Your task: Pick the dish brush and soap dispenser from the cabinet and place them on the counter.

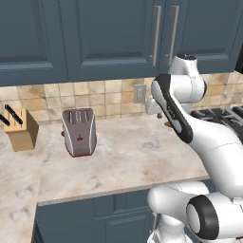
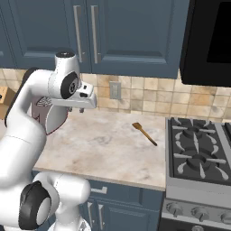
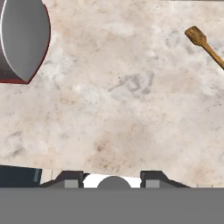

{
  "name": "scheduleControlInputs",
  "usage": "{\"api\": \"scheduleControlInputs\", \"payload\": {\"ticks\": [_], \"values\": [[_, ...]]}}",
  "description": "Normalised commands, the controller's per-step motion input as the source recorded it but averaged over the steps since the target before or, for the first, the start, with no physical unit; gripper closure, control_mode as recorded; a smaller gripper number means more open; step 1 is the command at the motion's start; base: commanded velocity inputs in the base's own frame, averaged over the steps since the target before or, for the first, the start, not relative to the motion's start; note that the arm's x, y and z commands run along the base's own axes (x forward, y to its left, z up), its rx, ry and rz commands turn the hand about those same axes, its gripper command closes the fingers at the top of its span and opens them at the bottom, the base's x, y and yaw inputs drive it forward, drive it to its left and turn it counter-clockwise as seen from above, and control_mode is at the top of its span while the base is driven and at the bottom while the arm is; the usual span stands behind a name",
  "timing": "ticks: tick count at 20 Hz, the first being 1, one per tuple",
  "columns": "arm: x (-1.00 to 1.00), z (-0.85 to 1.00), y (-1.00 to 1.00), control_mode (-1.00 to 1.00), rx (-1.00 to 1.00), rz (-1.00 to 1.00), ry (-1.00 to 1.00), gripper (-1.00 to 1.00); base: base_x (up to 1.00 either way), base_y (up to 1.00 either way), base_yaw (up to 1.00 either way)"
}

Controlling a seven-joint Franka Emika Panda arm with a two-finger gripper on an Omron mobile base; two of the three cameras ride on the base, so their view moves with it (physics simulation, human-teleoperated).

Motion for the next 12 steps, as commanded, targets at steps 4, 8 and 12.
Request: {"api": "scheduleControlInputs", "payload": {"ticks": [4,8,12], "values": [[0.00,0.00,0.00,-1.00,0.00,0.00,0.00,-1.00,0.00,0.00,0.00],[0.00,0.00,-0.02,-1.00,0.00,0.00,0.00,-1.00,0.00,0.00,0.00],[-0.03,0.14,0.01,-1.00,0.00,-0.02,0.00,-1.00,0.00,0.00,0.00]]}}
